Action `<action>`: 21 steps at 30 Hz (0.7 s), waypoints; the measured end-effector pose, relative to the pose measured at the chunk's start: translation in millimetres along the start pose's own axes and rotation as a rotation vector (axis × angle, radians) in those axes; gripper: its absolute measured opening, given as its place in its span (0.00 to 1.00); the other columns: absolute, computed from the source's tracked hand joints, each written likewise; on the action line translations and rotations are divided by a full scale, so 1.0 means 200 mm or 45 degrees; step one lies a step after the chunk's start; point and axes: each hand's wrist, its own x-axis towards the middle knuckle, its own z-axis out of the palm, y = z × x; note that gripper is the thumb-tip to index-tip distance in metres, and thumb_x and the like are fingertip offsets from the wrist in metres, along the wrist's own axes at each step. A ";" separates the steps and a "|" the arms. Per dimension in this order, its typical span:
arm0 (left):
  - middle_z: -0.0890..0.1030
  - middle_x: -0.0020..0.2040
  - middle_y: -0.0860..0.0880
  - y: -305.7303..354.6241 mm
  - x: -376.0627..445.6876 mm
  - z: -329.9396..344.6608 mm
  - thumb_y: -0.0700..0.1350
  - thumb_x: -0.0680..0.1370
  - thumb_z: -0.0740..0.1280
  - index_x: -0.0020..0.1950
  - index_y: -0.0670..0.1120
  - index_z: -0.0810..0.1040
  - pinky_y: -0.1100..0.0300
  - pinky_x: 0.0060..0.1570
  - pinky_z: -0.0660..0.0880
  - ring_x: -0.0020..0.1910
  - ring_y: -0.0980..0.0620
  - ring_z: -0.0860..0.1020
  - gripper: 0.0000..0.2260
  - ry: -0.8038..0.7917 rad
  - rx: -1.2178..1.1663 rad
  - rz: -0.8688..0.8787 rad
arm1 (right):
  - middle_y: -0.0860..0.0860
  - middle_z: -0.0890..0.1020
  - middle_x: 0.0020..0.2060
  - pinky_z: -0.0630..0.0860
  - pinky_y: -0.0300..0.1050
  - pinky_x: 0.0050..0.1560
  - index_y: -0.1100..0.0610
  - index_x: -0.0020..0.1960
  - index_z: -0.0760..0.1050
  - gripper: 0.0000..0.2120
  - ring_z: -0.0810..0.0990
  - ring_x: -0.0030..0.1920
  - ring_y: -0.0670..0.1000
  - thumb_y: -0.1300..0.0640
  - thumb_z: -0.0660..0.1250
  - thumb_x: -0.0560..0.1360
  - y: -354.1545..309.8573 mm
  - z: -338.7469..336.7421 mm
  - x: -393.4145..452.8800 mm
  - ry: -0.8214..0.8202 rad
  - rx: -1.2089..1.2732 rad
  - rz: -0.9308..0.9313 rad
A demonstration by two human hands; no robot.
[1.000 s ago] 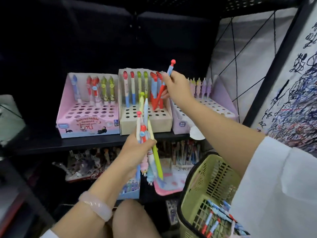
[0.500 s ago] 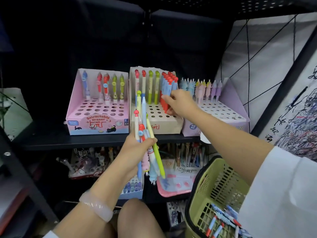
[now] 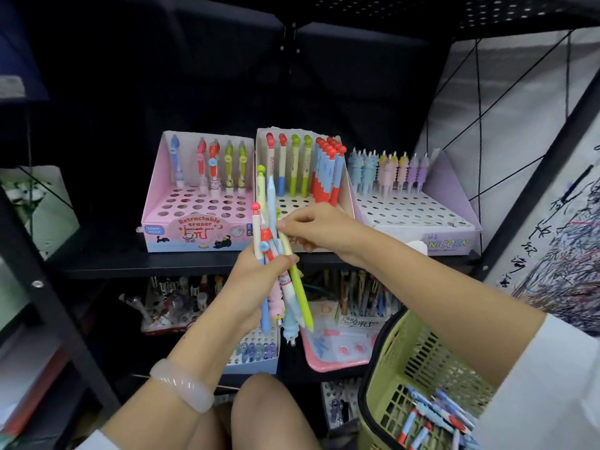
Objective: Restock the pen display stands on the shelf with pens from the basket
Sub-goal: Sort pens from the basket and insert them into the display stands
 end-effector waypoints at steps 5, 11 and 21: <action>0.74 0.24 0.51 0.02 -0.01 -0.03 0.36 0.76 0.65 0.45 0.43 0.75 0.63 0.22 0.70 0.22 0.52 0.71 0.03 0.041 0.031 -0.004 | 0.50 0.74 0.29 0.72 0.33 0.30 0.58 0.37 0.74 0.11 0.72 0.28 0.43 0.57 0.63 0.78 -0.01 0.04 0.00 0.032 0.076 -0.073; 0.75 0.32 0.47 0.06 0.02 -0.08 0.34 0.76 0.64 0.45 0.41 0.74 0.67 0.27 0.74 0.25 0.59 0.76 0.03 0.122 0.069 0.035 | 0.51 0.76 0.31 0.75 0.36 0.28 0.57 0.45 0.70 0.09 0.75 0.26 0.43 0.54 0.57 0.81 -0.13 -0.16 0.09 0.654 0.061 -0.180; 0.75 0.30 0.49 0.08 0.05 -0.14 0.34 0.76 0.64 0.43 0.45 0.74 0.57 0.36 0.74 0.31 0.53 0.76 0.06 0.113 0.072 0.050 | 0.54 0.72 0.37 0.72 0.53 0.45 0.56 0.48 0.60 0.06 0.76 0.41 0.58 0.56 0.55 0.81 -0.22 -0.20 0.31 0.845 -0.781 -0.222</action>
